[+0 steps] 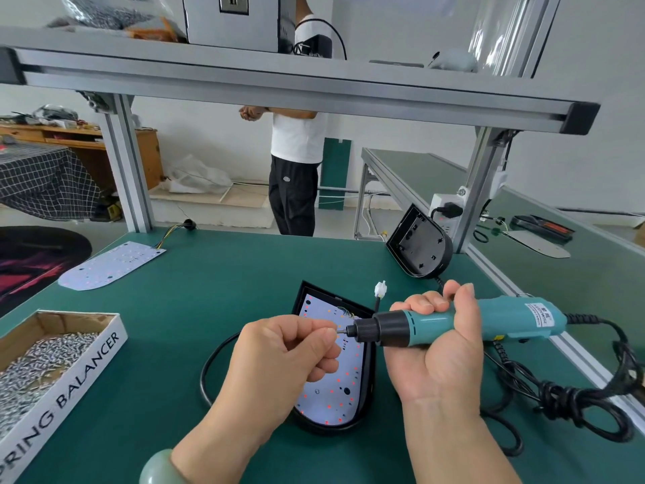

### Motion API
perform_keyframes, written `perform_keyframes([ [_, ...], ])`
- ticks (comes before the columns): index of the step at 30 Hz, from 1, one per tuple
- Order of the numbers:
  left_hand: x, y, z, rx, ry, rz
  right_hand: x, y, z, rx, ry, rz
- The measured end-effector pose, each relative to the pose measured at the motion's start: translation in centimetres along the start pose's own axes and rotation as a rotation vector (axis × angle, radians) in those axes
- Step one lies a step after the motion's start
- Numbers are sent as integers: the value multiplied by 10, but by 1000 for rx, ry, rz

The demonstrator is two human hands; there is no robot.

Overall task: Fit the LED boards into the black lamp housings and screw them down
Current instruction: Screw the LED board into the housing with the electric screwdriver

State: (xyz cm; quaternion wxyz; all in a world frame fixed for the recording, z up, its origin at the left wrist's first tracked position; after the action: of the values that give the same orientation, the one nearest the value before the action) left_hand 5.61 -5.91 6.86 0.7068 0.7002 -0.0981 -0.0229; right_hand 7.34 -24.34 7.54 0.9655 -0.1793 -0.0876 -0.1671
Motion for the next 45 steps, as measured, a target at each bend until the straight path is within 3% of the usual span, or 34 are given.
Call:
perform_keyframes([
  [9, 0, 5, 2, 107, -5, 0, 0, -4, -5, 6, 36, -20],
  [13, 1, 15, -38, 242, 258, 65, 4, -11, -11, -29, 54, -50],
  [15, 7, 3, -55, 317, 320, -52, 9, -16, -15, -96, 80, -75],
  [19, 25, -42, -27, 161, -34, -381, 25, -15, -12, -250, 86, -101],
  [23, 30, -57, -13, 222, -159, -501, 43, 2, 2, -357, 18, -83],
  [30, 35, -56, -19, 472, -138, -450, 65, 24, 13, -470, -67, -70],
  [45, 40, -63, -20, 472, -136, -427, 72, 50, 32, -638, -232, -48],
])
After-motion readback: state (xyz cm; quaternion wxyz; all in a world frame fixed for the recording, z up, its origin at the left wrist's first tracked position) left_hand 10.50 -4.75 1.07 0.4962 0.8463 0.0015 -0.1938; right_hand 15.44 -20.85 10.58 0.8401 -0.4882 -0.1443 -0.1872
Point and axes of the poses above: each hand's wrist, its own x-axis towards the middle knuckle, its own z-axis out of the palm, y = z × x, the point moved 9 cm from there along x, towards the middle knuckle, and after that the axes turned 13 degrees about -y, right-handed, at the moved point
